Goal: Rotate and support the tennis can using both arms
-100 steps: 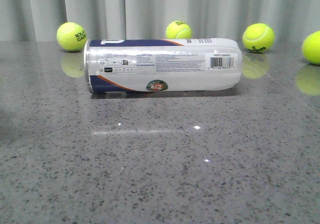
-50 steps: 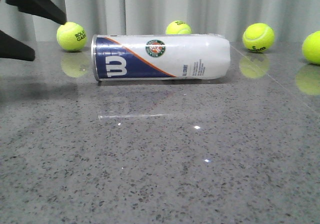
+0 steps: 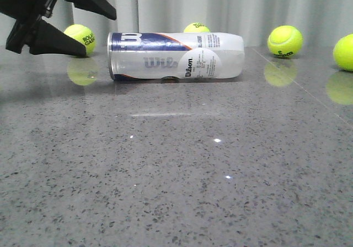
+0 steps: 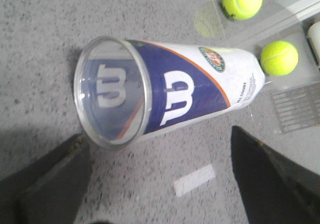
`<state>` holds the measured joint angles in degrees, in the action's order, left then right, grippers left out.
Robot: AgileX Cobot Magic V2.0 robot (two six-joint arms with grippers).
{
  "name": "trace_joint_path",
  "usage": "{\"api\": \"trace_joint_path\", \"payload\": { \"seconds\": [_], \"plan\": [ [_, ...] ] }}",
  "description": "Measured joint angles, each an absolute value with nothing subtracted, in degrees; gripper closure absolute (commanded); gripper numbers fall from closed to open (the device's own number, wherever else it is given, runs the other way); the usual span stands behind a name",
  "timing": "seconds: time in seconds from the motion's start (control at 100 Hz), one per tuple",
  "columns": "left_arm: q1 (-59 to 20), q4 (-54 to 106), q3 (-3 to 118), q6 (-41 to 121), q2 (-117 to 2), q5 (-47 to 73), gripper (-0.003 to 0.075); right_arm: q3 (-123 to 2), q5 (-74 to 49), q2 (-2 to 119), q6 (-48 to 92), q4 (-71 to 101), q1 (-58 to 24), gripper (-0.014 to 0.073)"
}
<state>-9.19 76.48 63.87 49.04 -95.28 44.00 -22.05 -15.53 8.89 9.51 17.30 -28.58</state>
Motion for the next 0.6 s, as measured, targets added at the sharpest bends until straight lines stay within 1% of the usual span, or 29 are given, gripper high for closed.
{"api": "trace_joint_path", "payload": {
  "seconds": [0.29, 0.36, 0.39, 0.46, 0.51, 0.53, 0.58, 0.6],
  "plan": [
    [-9.9, 79.5, 69.8, 49.6, -101.8, 45.9, 0.0172, -22.0, -15.5, 8.9, 9.5, 17.3, -28.6, 0.0654],
    [-10.4, 80.0, 70.6, 49.6, -103.0, 46.6, 0.0193, -22.0, -15.5, 8.9, 9.5, 17.3, -28.6, 0.0654],
    [-10.8, 80.1, 70.7, 49.7, -103.5, 47.0, 0.0218, -22.0, -15.5, 8.9, 9.5, 17.3, -28.6, 0.0654],
    [-11.2, 80.4, 71.2, 50.2, -104.4, 48.4, 0.0325, -22.0, -15.5, 8.9, 9.5, 17.3, -28.6, 0.0654],
    [-11.6, 80.6, 71.3, 50.8, -104.8, 50.0, 0.0444, -22.0, -15.5, 8.9, 9.5, 17.3, -28.6, 0.0654],
    [-11.8, 80.6, 71.3, 51.0, -105.0, 50.3, 0.0477, -22.0, -15.5, 8.9, 9.5, 17.3, -28.6, 0.0654],
    [-11.9, 80.6, 71.3, 51.8, -105.2, 52.1, 0.0607, -22.0, -15.5, 8.9, 9.5, 17.3, -28.6, 0.0654],
    [-11.9, 80.6, 71.3, 52.1, -105.2, 52.5, 0.0638, -22.0, -15.5, 8.9, 9.5, 17.3, -28.6, 0.0654]
  ]
}}
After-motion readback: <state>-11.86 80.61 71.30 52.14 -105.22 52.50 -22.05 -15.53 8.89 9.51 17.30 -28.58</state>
